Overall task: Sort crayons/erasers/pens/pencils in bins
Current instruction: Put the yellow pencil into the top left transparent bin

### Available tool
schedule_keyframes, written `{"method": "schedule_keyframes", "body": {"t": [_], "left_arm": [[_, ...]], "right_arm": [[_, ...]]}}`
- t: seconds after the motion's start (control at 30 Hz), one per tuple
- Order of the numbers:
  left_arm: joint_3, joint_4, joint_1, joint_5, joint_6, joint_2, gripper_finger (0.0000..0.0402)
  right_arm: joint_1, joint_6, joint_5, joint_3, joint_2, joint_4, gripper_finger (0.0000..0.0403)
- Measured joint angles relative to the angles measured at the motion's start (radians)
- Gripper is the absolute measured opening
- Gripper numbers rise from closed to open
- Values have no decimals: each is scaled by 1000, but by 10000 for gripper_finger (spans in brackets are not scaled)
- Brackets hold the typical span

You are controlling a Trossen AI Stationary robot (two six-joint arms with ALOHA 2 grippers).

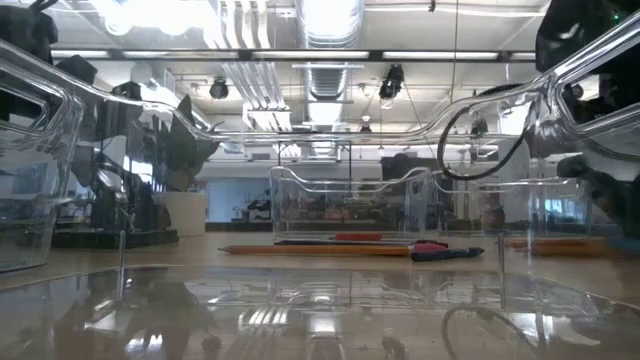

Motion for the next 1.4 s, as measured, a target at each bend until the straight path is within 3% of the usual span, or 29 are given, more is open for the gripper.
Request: {"method": "schedule_keyframes", "body": {"t": [0.33,0.53,0.7,1.0,1.23,1.4], "left_arm": [[0,0,0,0,0,0,125],[0,0,0,0,0,0,125],[0,0,0,0,0,0,125],[0,0,0,0,0,0,125],[0,0,0,0,0,0,125],[0,0,0,0,0,0,125]], "right_arm": [[0,-60,9,90,-1,-11,32],[-2,-162,121,205,-1,-24,31],[-3,-298,289,323,-1,-35,31],[-43,-530,700,515,-1,58,31],[-185,-745,701,487,11,396,31],[-335,-783,684,475,51,504,31]]}}
